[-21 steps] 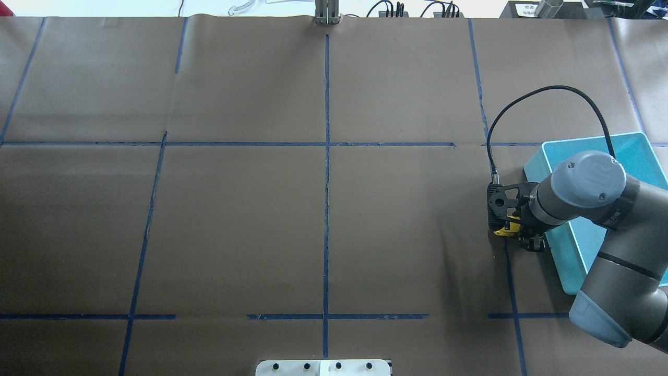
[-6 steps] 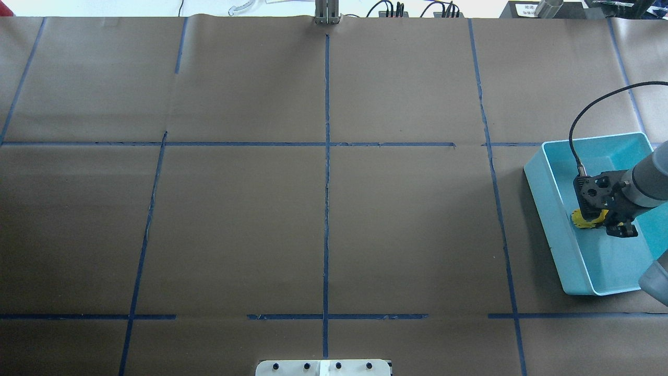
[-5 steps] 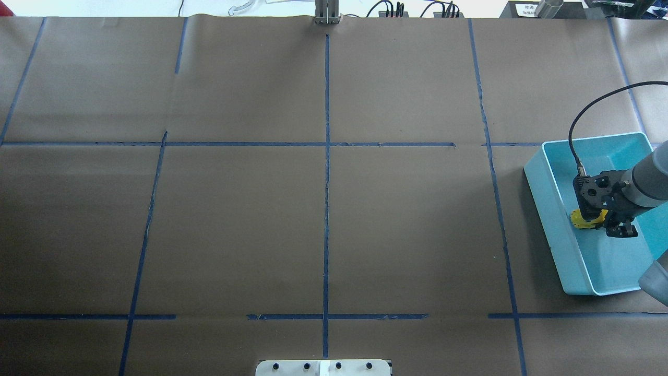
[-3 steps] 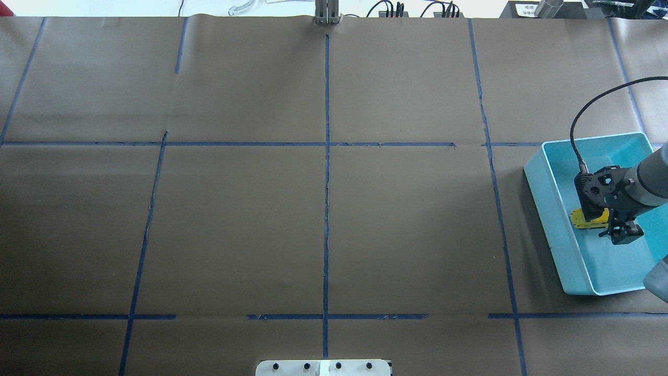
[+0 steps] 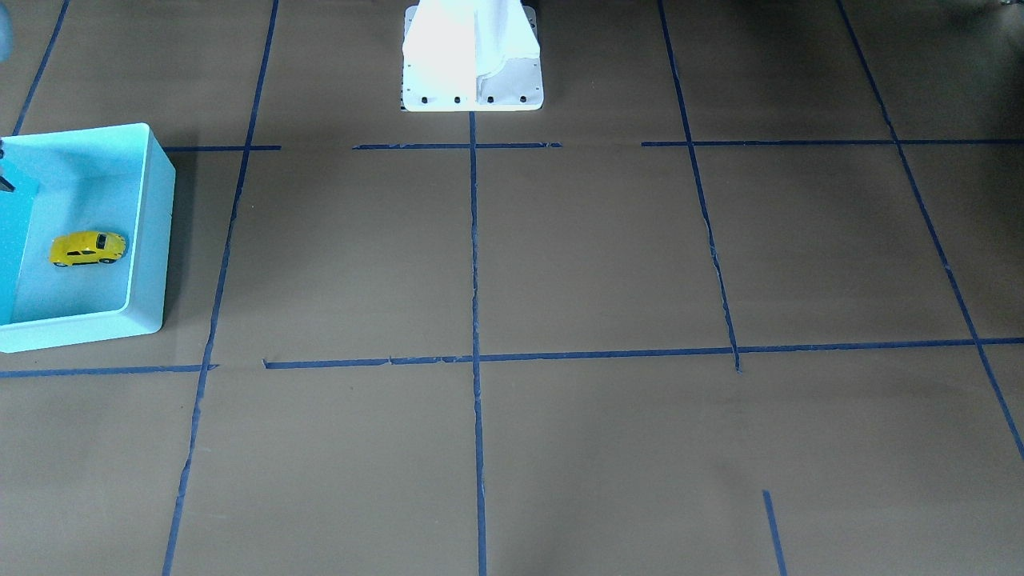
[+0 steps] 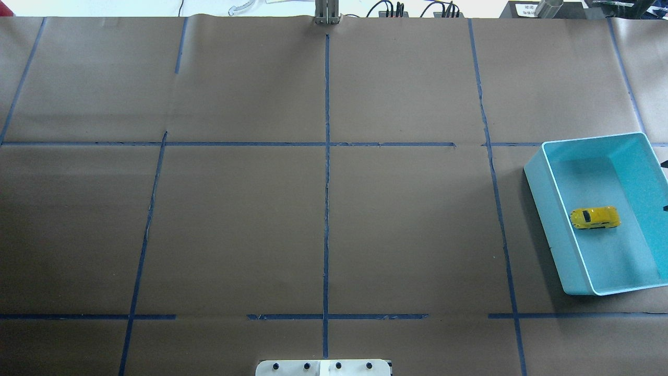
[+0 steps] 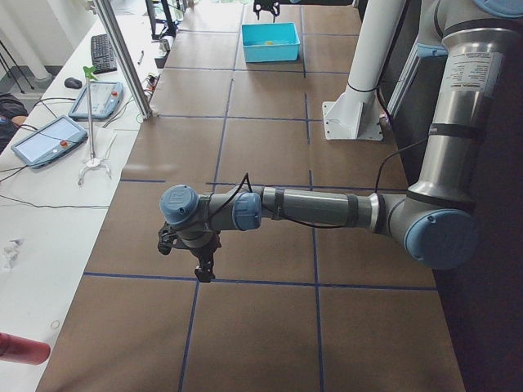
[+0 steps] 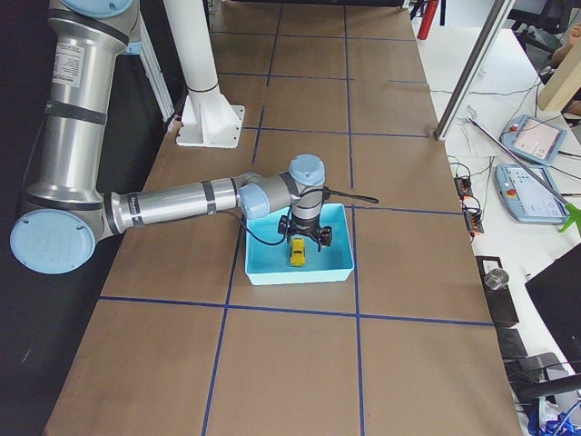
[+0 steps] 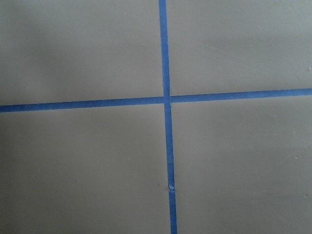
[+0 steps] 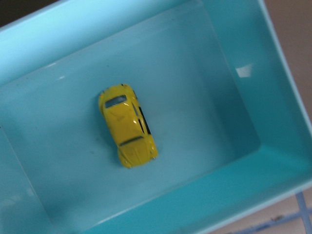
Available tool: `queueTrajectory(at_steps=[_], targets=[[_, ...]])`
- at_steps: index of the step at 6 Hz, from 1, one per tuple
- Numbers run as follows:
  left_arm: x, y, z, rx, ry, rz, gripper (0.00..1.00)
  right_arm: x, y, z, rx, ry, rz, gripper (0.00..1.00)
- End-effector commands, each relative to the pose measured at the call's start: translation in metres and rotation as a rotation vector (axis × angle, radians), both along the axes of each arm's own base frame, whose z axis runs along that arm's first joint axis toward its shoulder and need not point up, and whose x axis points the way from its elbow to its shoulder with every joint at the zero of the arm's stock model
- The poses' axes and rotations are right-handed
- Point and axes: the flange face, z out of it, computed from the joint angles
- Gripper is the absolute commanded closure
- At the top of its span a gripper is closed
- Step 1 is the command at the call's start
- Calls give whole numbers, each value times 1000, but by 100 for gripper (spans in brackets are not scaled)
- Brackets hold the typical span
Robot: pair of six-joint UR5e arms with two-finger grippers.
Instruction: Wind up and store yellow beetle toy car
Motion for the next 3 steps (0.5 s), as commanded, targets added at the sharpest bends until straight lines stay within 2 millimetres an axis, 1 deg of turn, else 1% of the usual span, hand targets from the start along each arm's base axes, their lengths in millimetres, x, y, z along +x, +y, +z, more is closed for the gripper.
queueTrajectory(at_steps=[1,2,3], targets=[[0,0,3,-5,0,2,0,122,11,24,-264,8,291,0],[0,0,4,-8,0,1,0,164,33,62,-525,-24,454,0],[0,1,5,-8,0,2,0,171,41,88,-766,-69,626,0]])
